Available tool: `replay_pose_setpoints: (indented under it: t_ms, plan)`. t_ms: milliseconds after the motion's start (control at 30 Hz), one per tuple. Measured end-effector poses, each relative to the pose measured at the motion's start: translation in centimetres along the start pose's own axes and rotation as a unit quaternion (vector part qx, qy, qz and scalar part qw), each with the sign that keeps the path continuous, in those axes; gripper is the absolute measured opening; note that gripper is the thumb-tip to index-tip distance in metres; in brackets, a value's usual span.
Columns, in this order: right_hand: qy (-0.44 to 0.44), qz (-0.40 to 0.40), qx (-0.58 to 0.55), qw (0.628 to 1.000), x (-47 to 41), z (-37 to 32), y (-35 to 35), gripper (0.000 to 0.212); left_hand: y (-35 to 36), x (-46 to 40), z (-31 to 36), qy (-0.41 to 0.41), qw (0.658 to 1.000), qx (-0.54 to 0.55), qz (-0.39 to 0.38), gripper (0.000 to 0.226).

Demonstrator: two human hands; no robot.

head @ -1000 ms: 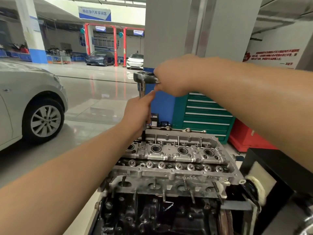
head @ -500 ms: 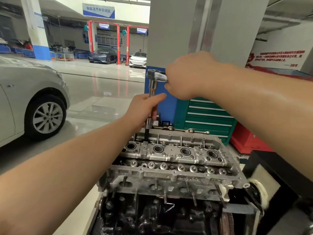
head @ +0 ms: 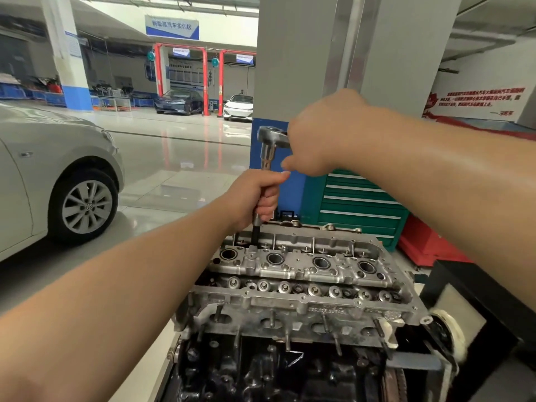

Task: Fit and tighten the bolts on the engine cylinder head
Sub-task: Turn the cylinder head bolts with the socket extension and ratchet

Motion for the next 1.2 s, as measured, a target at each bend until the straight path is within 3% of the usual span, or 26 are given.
replay_pose_setpoints:
  t_ms: [67,167,233,300,433,533,667,767,867,1000,1100,1200]
  plan:
    - [0.006,-0.003,-0.053,0.999,0.9,0.1,-0.5,0.057,-0.5,0.2,0.4,0.034,0.994,-0.046,0.097,0.046]
    - [-0.026,0.026,-0.151,0.988,0.5,-0.1,-0.3,0.036,-1.5,1.5,-0.3,0.06,0.962,-0.073,0.258,0.052]
    - [-0.067,0.0,-0.29,0.955,-0.1,0.4,0.5,0.03,-1.4,2.0,-0.6,0.063,0.954,-0.061,0.286,0.054]
    - [-0.111,-0.02,-0.346,0.932,-0.4,1.1,0.6,0.034,-1.2,1.7,-0.6,0.045,0.963,-0.05,0.262,0.047]
    - [-0.12,-0.087,-0.362,0.92,-0.3,1.2,2.8,0.056,0.5,0.8,-0.8,0.003,0.996,-0.015,0.09,0.05]
    - [-0.109,-0.073,-0.31,0.942,-0.4,0.9,2.7,0.059,0.5,0.6,-1.0,0.001,0.999,-0.021,0.044,0.055]
    - [-0.067,-0.027,-0.212,0.975,-0.5,1.6,1.3,0.071,-0.1,0.9,-0.3,0.031,0.992,-0.072,0.102,0.053]
    - [-0.055,-0.008,-0.249,0.967,-0.4,1.3,2.2,0.062,-1.2,2.2,0.1,0.069,0.964,-0.103,0.234,0.059]
    - [-0.064,0.014,-0.314,0.947,-0.8,0.3,2.2,0.055,-0.9,3.0,-0.2,0.083,0.95,-0.048,0.297,0.055]
    - [-0.125,-0.029,-0.384,0.914,-1.8,-0.4,1.6,0.039,-0.8,2.8,-0.3,0.044,0.95,-0.013,0.31,0.056]
    - [-0.176,-0.093,-0.405,0.892,-1.8,-0.5,2.1,0.046,-1.5,2.4,-0.3,0.034,0.954,0.004,0.299,0.048]
    - [-0.187,-0.092,-0.41,0.888,-1.7,-1.2,2.5,0.049,-1.6,1.8,-0.6,0.035,0.963,0.025,0.268,0.044]
Point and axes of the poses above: each hand's wrist, its own x-axis away from the middle knuckle, its own y-axis out of the palm, z = x × y, the point moved 8 cm from there along -x, towards the middle knuckle
